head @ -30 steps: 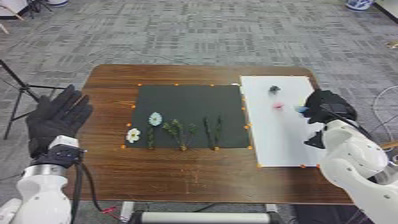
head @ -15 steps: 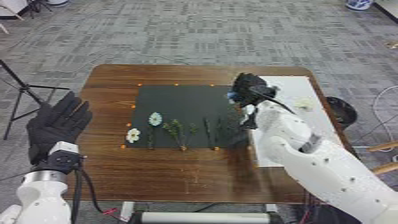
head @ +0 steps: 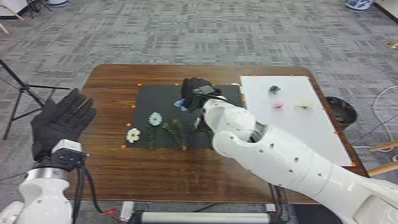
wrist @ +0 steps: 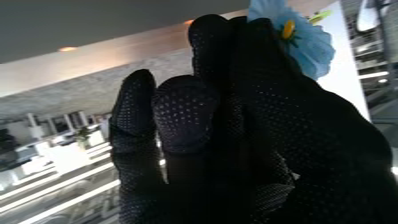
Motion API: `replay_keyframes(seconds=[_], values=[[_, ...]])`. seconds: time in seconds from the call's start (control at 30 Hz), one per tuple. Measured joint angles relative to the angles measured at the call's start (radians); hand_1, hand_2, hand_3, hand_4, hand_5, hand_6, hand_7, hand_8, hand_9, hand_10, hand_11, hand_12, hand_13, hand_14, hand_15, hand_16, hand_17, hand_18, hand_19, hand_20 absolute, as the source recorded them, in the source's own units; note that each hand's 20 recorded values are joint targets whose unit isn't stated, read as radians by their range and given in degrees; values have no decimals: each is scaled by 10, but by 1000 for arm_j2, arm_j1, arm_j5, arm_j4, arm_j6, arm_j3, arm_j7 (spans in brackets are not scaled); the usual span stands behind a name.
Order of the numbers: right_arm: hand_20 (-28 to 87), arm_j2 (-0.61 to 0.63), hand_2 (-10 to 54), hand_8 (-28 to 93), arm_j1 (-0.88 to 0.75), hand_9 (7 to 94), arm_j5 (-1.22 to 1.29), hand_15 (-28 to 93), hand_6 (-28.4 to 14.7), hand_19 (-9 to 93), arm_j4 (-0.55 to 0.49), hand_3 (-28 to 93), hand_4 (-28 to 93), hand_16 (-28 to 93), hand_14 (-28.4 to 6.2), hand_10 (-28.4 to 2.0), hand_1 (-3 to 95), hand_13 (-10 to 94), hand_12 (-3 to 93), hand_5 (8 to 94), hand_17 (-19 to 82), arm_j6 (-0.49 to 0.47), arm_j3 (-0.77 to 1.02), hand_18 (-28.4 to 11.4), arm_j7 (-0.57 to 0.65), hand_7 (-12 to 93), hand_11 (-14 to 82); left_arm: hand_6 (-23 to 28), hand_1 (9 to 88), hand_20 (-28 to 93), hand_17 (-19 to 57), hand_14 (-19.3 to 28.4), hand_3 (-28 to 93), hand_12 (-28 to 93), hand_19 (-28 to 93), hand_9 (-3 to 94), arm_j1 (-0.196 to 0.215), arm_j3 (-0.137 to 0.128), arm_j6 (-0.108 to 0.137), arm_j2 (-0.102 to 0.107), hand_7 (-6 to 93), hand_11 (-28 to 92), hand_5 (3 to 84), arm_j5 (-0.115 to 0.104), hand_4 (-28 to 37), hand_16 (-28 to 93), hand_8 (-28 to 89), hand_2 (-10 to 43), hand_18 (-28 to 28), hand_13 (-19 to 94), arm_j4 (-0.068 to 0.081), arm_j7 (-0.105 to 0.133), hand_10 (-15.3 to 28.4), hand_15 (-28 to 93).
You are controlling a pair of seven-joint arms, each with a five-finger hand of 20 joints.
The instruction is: Arrange flowers
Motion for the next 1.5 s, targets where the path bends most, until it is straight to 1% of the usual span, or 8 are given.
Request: replay_keyframes(seconds=[0.17, 0.27, 0.53, 0.7, 1.0, 1.2, 1.3, 1.5], values=[[403, -43, -95, 25, 86, 817, -3, 690, -5, 759, 88, 684, -281, 347, -73, -75, 600, 712, 454, 739, 337, 35, -141, -208, 2, 323, 147, 95, 246, 102, -63, 153, 714, 95, 375, 345, -8, 12, -1, 7, 96, 205, 452, 0, -283, -53, -80, 192, 154, 259, 2, 0, 152, 269], [402, -65, -95, 24, 98, 815, -4, 689, -4, 758, 130, 683, -281, 347, -73, -73, 600, 711, 451, 738, 336, 38, -161, -208, 12, 325, 144, 95, 246, 103, -63, 153, 713, 95, 375, 345, -16, 19, -1, 11, 96, 204, 451, 0, -283, -52, -80, 192, 154, 259, 4, 0, 151, 269], [394, -62, -95, -3, 91, 790, -45, 664, -12, 759, 113, 692, -281, 397, -71, -81, 594, 700, 399, 716, 331, 42, -160, -211, 43, 254, 98, 95, 245, 104, -64, 154, 714, 96, 375, 344, -18, 20, -4, 16, 97, 206, 451, -1, -283, -51, -79, 192, 155, 259, 3, 3, 152, 272], [392, -59, -95, -6, 91, 784, -52, 656, -14, 757, 104, 698, -280, 406, -66, -84, 590, 696, 381, 710, 328, 57, -165, -210, 48, 241, 86, 97, 245, 105, -65, 156, 717, 97, 378, 347, -17, 19, -2, 16, 99, 209, 453, -4, -283, -50, -79, 192, 156, 261, 2, 5, 155, 279], [388, -49, -95, -8, 88, 761, -57, 633, -16, 751, 60, 703, -281, 421, -62, -90, 582, 687, 360, 693, 320, 40, -166, -211, 40, 224, 72, 100, 245, 105, -66, 157, 723, 96, 384, 351, -15, 19, 22, 21, 103, 215, 459, -23, -283, -53, -81, 192, 158, 263, -6, 21, 156, 288], [386, -50, -95, -12, 89, 741, -53, 621, -15, 751, 59, 715, -282, 428, -54, -91, 575, 685, 339, 685, 318, 39, -176, -212, 40, 222, 88, 98, 250, 104, -67, 158, 725, 95, 385, 351, -12, 19, 23, 23, 102, 215, 457, -27, -283, -54, -81, 183, 158, 263, -6, 27, 155, 288], [384, -51, -95, -25, 93, 714, -58, 607, -13, 746, 70, 728, -282, 441, -49, -99, 572, 677, 302, 671, 313, 45, -191, -210, 40, 212, 120, 98, 249, 104, -66, 158, 727, 95, 385, 351, -12, 20, 22, 24, 103, 215, 457, -27, -283, -54, -81, 182, 158, 262, -6, 28, 154, 288], [389, -49, -95, -130, 86, 663, -61, 579, -8, 733, 69, 711, -283, 458, -43, -119, 588, 660, 213, 648, 300, -2, -180, -212, 39, 197, 182, 98, 250, 103, -66, 158, 727, 95, 384, 351, -9, 17, 22, 25, 103, 215, 457, -28, -283, -54, -81, 181, 158, 263, -6, 33, 154, 287]])
